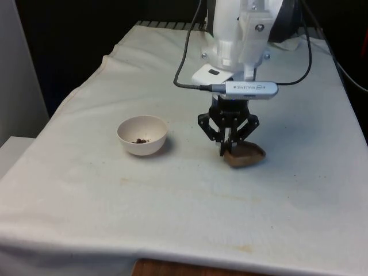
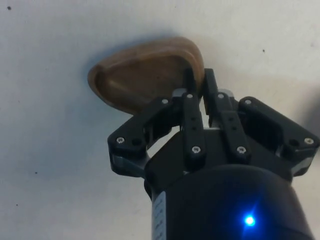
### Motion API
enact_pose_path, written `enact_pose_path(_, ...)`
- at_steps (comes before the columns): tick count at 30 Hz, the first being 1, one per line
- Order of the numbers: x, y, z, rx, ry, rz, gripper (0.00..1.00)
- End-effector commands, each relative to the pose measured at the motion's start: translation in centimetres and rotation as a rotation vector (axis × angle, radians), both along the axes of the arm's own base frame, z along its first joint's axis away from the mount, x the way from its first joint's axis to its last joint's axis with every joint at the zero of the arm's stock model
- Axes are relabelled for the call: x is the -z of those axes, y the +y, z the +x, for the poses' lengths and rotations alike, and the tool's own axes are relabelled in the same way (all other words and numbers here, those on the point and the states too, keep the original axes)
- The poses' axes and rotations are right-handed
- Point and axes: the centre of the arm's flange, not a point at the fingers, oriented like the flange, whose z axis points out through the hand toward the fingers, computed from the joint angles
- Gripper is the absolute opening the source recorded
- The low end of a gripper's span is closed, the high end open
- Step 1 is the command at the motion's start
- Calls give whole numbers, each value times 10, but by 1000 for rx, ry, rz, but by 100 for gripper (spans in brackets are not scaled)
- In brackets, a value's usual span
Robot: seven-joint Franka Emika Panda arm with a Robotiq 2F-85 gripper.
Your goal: Pour the coffee beans from the cup into the bowl.
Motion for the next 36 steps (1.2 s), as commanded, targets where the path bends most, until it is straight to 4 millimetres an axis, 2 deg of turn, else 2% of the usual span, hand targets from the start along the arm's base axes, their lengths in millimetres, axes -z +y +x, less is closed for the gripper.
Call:
enact_pose_path(1,0,-1,0,0,-1,13,0)
enact_pose_path(4,1,0,0,-2,-1,15,3)
enact_pose_path(5,1,0,0,-1,-1,15,8)
enact_pose_path(6,1,0,0,-1,-1,16,13)
enact_pose_path(8,1,-1,0,0,0,18,31)
enact_pose_path(12,0,-1,0,1,1,10,52)
enact_pose_path(13,2,-1,0,0,1,19,52)
enact_pose_path(15,2,-1,0,0,1,19,63)
enact_pose_path(16,2,-1,0,-1,1,19,73)
enact_pose_path(20,1,-1,0,1,2,10,94)
enact_pose_path(21,-3,-1,0,0,0,17,94)
enact_pose_path(22,-11,-1,-1,0,-1,16,100)
enact_pose_path(28,-24,-2,-4,2,3,4,100)
enact_pose_path(35,-44,-3,-21,3,2,12,100)
enact_pose_path(36,-40,-4,-18,6,5,1,100)
